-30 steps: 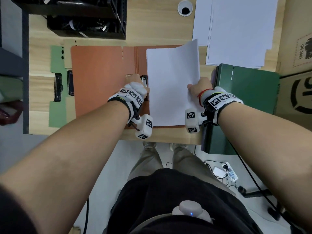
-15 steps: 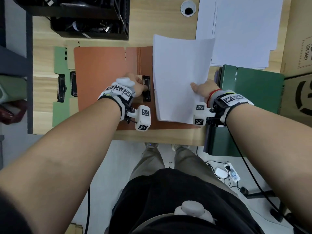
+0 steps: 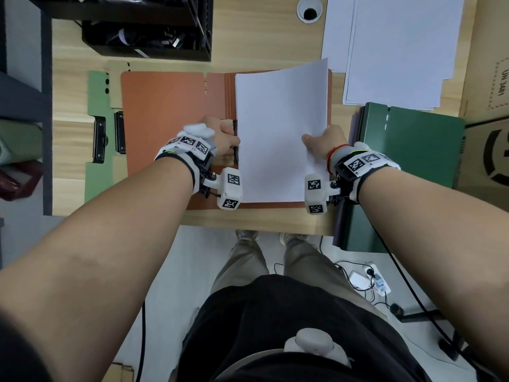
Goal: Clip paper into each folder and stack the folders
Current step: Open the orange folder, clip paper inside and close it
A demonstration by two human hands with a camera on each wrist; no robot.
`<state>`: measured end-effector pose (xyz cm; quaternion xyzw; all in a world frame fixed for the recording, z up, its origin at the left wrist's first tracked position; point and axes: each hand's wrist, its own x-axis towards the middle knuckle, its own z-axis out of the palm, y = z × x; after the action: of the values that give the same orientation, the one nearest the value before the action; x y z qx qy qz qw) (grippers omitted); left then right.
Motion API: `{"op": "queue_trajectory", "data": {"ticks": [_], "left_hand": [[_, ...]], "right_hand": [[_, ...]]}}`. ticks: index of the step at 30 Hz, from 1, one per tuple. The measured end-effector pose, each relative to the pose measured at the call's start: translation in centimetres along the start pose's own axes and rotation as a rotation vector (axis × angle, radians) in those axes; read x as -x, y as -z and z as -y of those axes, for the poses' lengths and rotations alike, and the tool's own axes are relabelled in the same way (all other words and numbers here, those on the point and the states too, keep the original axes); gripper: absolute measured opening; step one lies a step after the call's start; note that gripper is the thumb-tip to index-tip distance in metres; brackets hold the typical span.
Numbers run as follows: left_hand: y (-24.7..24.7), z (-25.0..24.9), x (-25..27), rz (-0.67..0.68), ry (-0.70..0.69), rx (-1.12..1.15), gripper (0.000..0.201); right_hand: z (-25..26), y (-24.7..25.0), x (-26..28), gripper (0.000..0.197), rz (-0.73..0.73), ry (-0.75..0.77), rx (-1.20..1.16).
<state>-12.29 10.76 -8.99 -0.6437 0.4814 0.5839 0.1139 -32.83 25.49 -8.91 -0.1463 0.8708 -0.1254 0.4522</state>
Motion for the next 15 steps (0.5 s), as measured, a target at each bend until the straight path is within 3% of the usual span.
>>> {"op": "queue_trajectory", "data": {"ticks": [4, 8, 15], "left_hand": [[0.1, -0.4, 0.2, -0.006, -0.024, -0.044, 0.023], [0.3, -0.2, -0.2, -0.017, -0.048, -0.088, 0.022], [0.2, -0.1, -0.2, -0.075, -0.077, -0.201, 0.019]], "right_hand": [[0.5, -0.1, 0.6, 0.033, 0.013, 0.001, 0.029], [0.7, 0.2, 0.9, 0.048, 0.010, -0.002, -0.005], [1.0, 0.5, 1.5, 0.027, 0.037, -0.096, -0.226]]}}
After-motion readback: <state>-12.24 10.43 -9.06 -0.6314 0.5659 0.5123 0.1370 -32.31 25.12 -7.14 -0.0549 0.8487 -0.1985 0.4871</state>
